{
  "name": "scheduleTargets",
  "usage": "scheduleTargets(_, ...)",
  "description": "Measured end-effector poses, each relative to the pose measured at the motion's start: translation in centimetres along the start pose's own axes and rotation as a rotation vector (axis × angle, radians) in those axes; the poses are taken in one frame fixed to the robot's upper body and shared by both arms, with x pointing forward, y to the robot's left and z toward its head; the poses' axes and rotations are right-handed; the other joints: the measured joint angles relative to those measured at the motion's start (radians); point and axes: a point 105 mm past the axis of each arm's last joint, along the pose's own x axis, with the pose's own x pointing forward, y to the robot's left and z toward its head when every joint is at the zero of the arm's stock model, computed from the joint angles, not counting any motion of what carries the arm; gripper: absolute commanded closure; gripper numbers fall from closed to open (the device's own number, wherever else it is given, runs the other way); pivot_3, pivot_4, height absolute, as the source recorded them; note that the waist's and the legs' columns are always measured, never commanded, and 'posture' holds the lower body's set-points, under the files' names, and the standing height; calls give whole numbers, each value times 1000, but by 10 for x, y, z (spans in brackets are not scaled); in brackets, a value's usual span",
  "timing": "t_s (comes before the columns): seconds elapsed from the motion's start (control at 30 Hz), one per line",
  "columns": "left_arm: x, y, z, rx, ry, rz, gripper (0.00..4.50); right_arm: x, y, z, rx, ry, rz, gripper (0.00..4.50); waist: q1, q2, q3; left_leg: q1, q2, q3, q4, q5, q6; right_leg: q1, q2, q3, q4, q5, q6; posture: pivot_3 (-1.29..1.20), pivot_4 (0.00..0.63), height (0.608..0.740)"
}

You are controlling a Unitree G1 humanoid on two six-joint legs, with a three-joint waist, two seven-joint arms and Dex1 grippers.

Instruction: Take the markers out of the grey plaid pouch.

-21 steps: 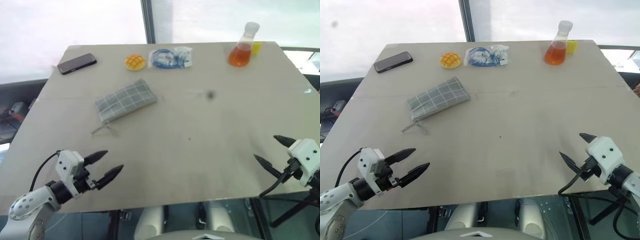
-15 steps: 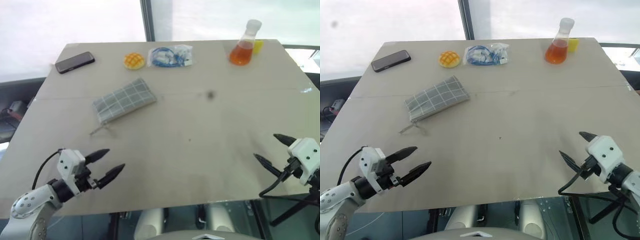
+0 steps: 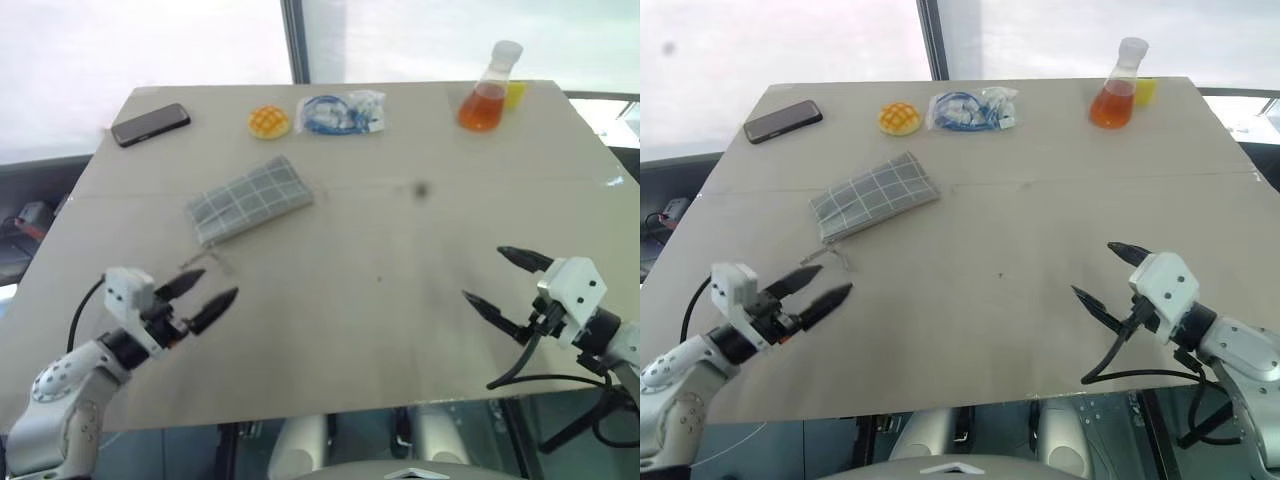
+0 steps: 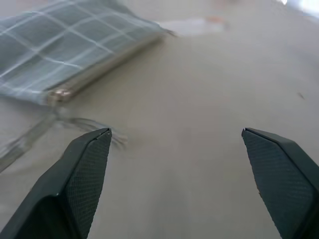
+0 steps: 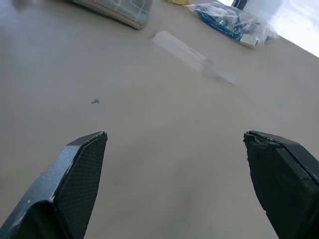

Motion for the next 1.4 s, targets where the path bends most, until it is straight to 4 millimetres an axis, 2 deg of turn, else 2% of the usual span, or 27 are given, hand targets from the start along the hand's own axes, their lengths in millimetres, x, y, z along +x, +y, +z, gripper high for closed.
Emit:
scheduleTargets(0.07, 5, 14, 11, -139, -23, 95, 171, 2, 0, 1, 2, -2, -3, 5, 1, 0, 0, 0, 0, 0, 1, 0, 0, 1, 0, 0, 0, 1, 2, 0, 150, 740)
scheduleTargets(0.17, 20, 27, 23, -231, -33, 210, 171, 6, 0, 4, 0, -10, -1, 5, 2, -1, 0, 0, -1, -2, 5, 0, 0, 3, 1, -1, 2, 2, 3, 0, 150, 740)
scheduleTargets(0.23, 27, 29, 23, -257, -13, 257, 171, 6, -1, 5, -1, -11, -5, 5, 1, -1, 0, 1, 0, -3, 7, 0, 0, 5, 2, 0, 2, 2, 3, 0, 150, 740)
scheduleTargets(0.37, 41, 31, 10, -220, 88, 342, 171, 7, -2, 7, -5, -15, -12, 5, -1, -1, 0, 1, 0, -3, 7, 0, 0, 5, 4, 2, 2, 2, 0, 0, 150, 740)
scheduleTargets(0.47, 48, 32, 5, -164, 131, 382, 945, 7, -2, 9, -10, -18, -15, 0, 0, -1, 0, 1, 0, -3, 7, 0, 0, 5, 5, 2, 2, 2, -2, 0, 150, 740)
scheduleTargets(0.57, 56, 24, 0, -174, 126, 370, 2288, 7, -1, 10, -9, -16, -18, 0, 0, -1, 0, 1, 0, -2, 8, 0, 0, 5, 5, 3, 2, 2, -3, 0, 150, 740)
scheduleTargets(0.7, 65, -7, -1, -172, 132, 223, 4279, 7, 1, 12, -11, -19, -21, 0, 1, -1, 0, 1, 0, -2, 8, 0, 0, 5, 5, 4, 2, 2, -3, 0, 150, 740)
scheduleTargets(0.73, 64, -16, -2, -171, 137, 184, 4459, 6, 2, 12, -9, -15, -21, 0, 0, -1, 0, 1, 0, -2, 8, 0, 0, 5, 5, 4, 2, 1, -3, 0, 150, 740)
scheduleTargets(0.87, 65, -51, -6, -172, 174, 29, 4459, 5, 2, 9, 1, -1, -25, 0, 0, -1, 0, 1, 0, -2, 8, 0, 0, 5, 5, 4, 2, 1, -3, 0, 150, 740)
scheduleTargets(1.03, 62, -56, -6, -173, 181, -9, 4459, 5, 3, 10, 9, -5, -17, 0, -1, -1, 0, 1, 1, -2, 10, 0, 0, 5, 6, 4, 2, 2, -4, 0, 150, 740)
scheduleTargets(1.07, 58, -56, -9, -170, 197, -25, 3874, 5, 5, 11, 17, -8, -9, 0, -3, -1, 0, 1, 1, -2, 10, 0, 0, 5, 7, 5, 2, 2, -4, 0, 150, 740)
scheduleTargets(1.2, 38, -64, -19, -148, 230, -111, 2289, 10, 13, 24, 37, -61, 60, 0, -3, 0, 0, 0, 1, -1, 9, -1, -1, 3, 7, 6, 2, 2, -4, 0, 150, 740)
scheduleTargets(1.4, 11, -56, -26, 52, 235, -176, 2289, 26, 32, 51, 23, -178, 223, 0, 3, 1, 1, -1, 2, 0, 9, -3, -5, 0, 5, 6, 1, 2, -4, 0, 150, 740)
